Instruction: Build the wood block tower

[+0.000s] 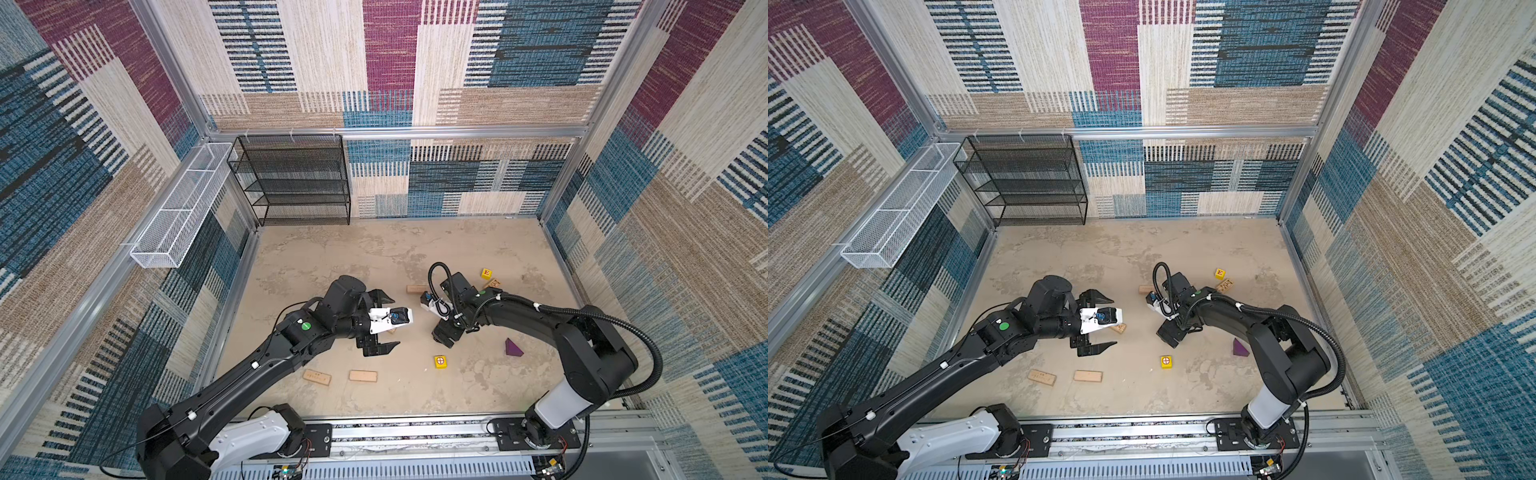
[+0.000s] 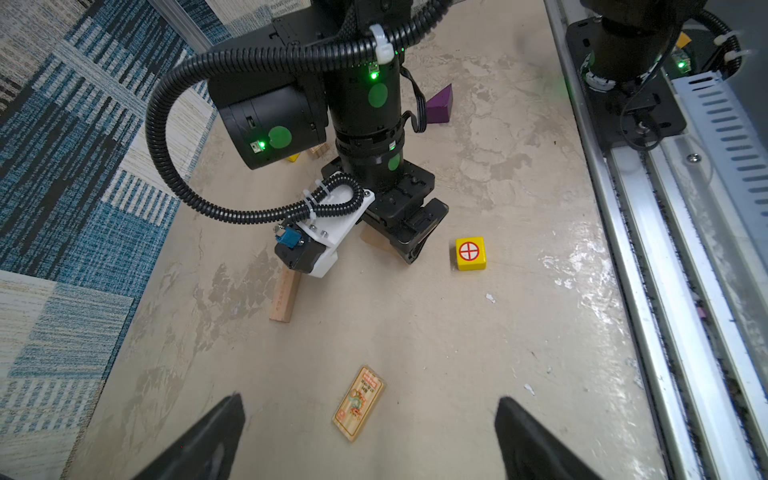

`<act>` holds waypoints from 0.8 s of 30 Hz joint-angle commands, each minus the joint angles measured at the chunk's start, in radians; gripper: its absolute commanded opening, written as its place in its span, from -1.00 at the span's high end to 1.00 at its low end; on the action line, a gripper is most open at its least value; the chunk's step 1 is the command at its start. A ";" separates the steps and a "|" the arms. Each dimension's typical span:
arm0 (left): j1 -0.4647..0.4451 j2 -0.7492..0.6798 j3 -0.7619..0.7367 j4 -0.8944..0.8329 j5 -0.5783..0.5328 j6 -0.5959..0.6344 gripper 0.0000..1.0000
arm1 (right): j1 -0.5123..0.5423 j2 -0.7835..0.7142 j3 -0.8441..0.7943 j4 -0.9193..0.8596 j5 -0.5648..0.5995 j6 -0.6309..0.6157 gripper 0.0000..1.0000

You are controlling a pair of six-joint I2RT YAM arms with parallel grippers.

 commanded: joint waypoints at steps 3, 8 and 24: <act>-0.001 -0.007 0.015 -0.005 0.037 0.010 -0.98 | 0.002 -0.010 -0.012 -0.002 -0.014 -0.035 -0.89; -0.002 -0.017 0.023 -0.014 0.051 0.010 -0.98 | 0.002 -0.008 -0.016 -0.010 -0.034 -0.036 -0.86; -0.005 -0.047 0.015 -0.021 0.041 0.018 -0.97 | 0.003 0.013 0.003 -0.033 -0.042 0.012 -0.65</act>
